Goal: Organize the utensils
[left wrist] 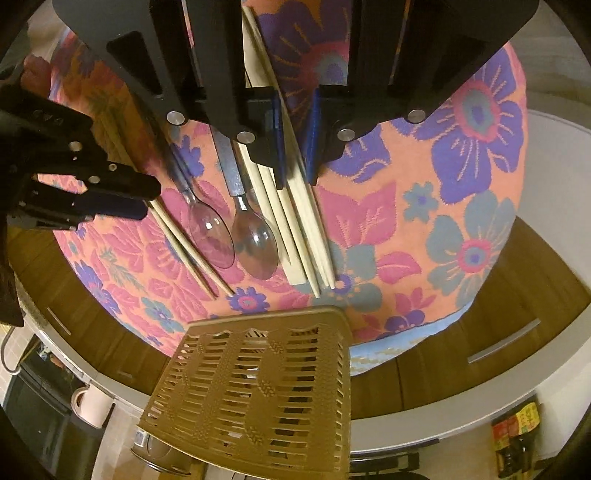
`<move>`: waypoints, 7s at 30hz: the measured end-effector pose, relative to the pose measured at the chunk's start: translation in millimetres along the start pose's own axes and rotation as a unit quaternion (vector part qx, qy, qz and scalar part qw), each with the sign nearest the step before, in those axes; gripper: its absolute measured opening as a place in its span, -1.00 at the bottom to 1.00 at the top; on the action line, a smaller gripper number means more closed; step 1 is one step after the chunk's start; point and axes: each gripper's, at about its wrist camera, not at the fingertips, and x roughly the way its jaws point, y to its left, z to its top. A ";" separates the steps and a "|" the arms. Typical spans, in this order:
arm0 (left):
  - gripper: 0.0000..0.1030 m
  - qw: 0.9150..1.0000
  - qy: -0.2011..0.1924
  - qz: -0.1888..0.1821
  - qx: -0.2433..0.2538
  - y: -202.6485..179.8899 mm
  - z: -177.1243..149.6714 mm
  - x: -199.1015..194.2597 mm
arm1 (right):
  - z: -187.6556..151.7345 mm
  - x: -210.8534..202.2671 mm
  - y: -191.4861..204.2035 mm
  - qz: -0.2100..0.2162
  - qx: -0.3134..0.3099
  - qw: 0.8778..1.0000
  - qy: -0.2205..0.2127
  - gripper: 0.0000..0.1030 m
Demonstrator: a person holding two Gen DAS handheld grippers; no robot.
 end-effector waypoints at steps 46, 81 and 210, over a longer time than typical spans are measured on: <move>-0.47 0.999 0.026 0.025 -0.017 57.4 5.0 -2.5 | 51.8 27.1 -32.6 0.000 0.059 0.996 0.059 -0.59; -0.82 0.998 -0.053 0.015 -0.008 36.5 7.2 -51.9 | 46.0 -35.6 -32.3 0.048 0.001 0.999 0.017 -0.96; -0.93 0.995 0.046 0.031 0.088 -1.4 19.9 3.9 | 37.9 15.6 -7.5 -0.013 -0.031 0.995 0.090 -0.92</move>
